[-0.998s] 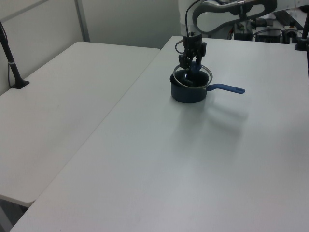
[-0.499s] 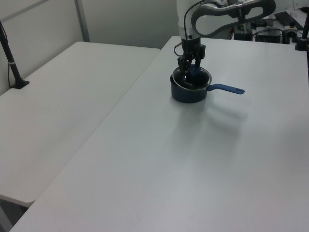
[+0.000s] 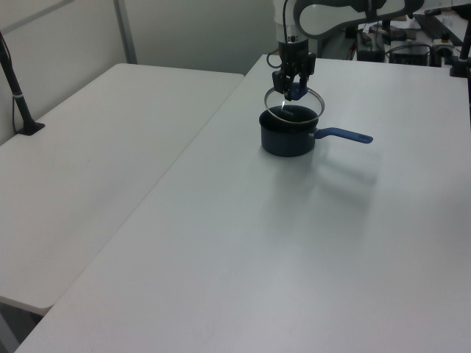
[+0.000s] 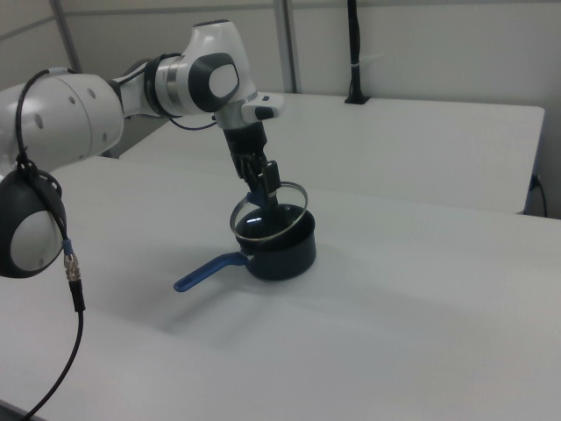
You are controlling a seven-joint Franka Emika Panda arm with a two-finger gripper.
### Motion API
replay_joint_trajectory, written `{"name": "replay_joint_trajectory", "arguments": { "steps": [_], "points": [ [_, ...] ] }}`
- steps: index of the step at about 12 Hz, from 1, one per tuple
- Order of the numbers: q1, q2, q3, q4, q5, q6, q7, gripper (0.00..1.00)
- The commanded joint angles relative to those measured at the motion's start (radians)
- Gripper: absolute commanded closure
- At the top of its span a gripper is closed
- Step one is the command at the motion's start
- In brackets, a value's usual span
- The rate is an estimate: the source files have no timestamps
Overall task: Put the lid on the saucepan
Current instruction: 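Lower the glass lid onto the saucepan rim and seat it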
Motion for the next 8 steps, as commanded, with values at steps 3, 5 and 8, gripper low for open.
{"name": "replay_joint_trajectory", "arguments": {
  "steps": [3,5,8],
  "points": [
    [0.015,0.064,-0.008,0.052,-0.008,0.036,0.038,0.82],
    [0.015,0.073,-0.008,0.051,-0.008,0.054,0.048,0.82],
    [0.015,0.089,-0.008,0.043,-0.015,0.064,0.049,0.58]
  ]
}}
